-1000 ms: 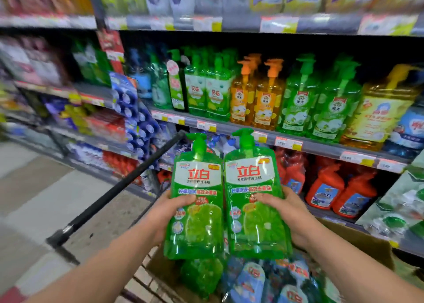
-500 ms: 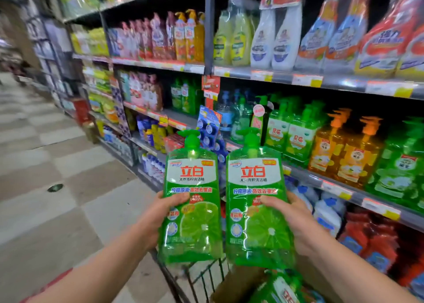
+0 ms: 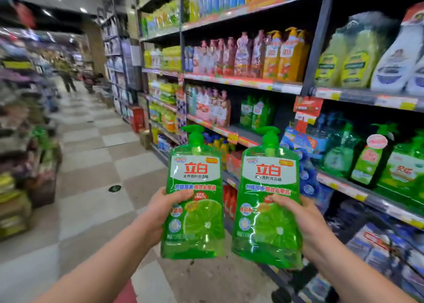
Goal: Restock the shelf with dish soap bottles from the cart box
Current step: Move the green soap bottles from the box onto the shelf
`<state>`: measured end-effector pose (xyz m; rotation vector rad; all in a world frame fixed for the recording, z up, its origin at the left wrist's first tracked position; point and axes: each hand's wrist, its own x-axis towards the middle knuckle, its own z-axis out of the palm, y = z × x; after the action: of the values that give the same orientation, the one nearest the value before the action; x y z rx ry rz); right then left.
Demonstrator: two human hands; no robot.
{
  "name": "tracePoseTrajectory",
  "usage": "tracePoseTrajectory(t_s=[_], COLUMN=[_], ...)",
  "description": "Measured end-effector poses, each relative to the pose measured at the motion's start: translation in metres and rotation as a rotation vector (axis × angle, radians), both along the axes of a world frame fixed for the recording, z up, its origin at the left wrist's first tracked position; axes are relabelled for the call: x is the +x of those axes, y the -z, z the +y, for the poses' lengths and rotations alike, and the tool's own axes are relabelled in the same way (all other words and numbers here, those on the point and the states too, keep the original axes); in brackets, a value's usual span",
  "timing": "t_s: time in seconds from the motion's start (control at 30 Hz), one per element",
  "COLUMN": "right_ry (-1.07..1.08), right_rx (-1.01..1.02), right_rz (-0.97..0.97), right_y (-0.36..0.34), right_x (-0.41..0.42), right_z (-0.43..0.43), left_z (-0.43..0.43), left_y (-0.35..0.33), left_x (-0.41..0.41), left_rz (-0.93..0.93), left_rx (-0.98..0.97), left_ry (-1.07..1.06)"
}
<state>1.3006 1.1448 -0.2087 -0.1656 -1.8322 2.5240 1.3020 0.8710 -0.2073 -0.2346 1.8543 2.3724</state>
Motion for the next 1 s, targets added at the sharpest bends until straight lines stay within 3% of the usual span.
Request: tracePoseTrajectory(t_s=[0.4, 1.0], right_ry=[-0.101, -0.083], right_rx=[0.063, 0.033], right_rz=[0.014, 0.024], right_y=[0.003, -0.007], right_x=[-0.135, -0.42], right_z=[-0.088, -0.12], left_z=[-0.092, -0.113], left_y=[0.002, -0.004], left_x=[-0.092, -0.4], left_rz=[0.013, 0.025], left_rx=[0.025, 0.084], left_ry=[-0.074, -0.011])
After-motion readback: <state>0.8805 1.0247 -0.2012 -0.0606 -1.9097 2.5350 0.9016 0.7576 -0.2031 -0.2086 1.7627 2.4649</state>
